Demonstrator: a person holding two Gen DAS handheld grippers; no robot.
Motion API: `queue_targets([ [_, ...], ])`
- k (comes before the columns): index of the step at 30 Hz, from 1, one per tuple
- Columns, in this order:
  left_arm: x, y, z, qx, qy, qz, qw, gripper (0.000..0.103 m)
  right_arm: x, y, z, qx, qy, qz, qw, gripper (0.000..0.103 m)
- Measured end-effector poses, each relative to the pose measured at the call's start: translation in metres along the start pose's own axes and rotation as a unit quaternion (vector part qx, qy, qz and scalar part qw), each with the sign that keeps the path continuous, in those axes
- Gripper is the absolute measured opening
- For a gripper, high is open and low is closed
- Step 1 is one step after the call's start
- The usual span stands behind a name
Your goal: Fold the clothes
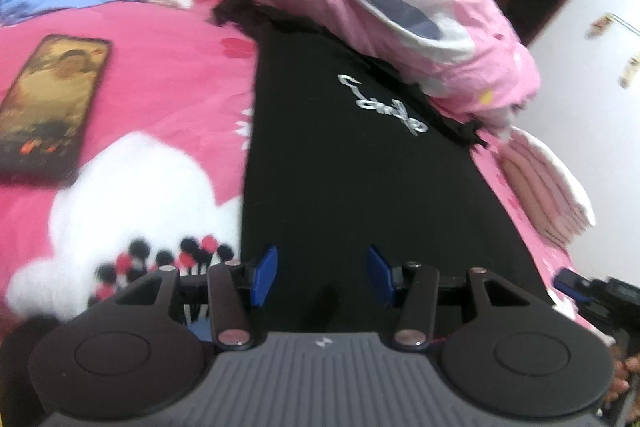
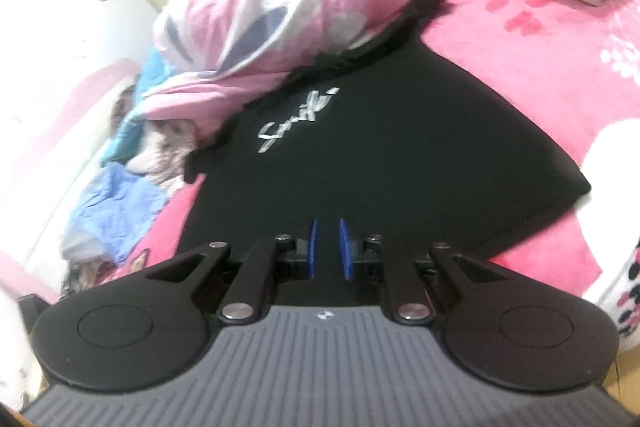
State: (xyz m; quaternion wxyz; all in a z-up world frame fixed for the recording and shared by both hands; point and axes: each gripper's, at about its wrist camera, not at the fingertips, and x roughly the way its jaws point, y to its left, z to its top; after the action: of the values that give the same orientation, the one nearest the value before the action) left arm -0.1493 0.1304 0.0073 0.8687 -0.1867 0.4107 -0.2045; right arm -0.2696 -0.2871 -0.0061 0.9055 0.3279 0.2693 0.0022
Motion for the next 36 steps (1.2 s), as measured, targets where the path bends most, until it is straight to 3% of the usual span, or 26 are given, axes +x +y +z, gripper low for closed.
queue_targets([
  [5, -0.013, -0.018, -0.005, -0.006, -0.028, 0.046, 0.9985, 0.050, -0.011, -0.012, 0.008, -0.022, -0.002, 0.017, 1.000, 0.012],
  [10, -0.016, -0.031, 0.002, -0.004, -0.034, 0.056, 0.9979, 0.050, -0.024, -0.025, 0.015, -0.042, -0.009, 0.025, 0.999, 0.012],
  [20, -0.003, -0.024, 0.005, 0.009, -0.014, 0.017, 0.9997, 0.050, -0.042, -0.012, -0.008, -0.024, -0.043, -0.001, 0.999, 0.012],
  [28, -0.021, -0.019, -0.002, 0.020, -0.014, 0.015, 0.9996, 0.050, -0.052, 0.007, -0.026, -0.022, -0.058, -0.037, 0.997, 0.012],
  [32, -0.031, -0.017, -0.006, 0.026, -0.015, 0.013, 0.9995, 0.052, -0.057, -0.001, -0.013, -0.025, -0.074, -0.056, 0.995, 0.012],
  [36, -0.038, -0.012, -0.010, 0.032, -0.009, 0.015, 0.9993, 0.057, -0.048, -0.028, 0.000, -0.014, -0.066, -0.073, 0.995, 0.028],
])
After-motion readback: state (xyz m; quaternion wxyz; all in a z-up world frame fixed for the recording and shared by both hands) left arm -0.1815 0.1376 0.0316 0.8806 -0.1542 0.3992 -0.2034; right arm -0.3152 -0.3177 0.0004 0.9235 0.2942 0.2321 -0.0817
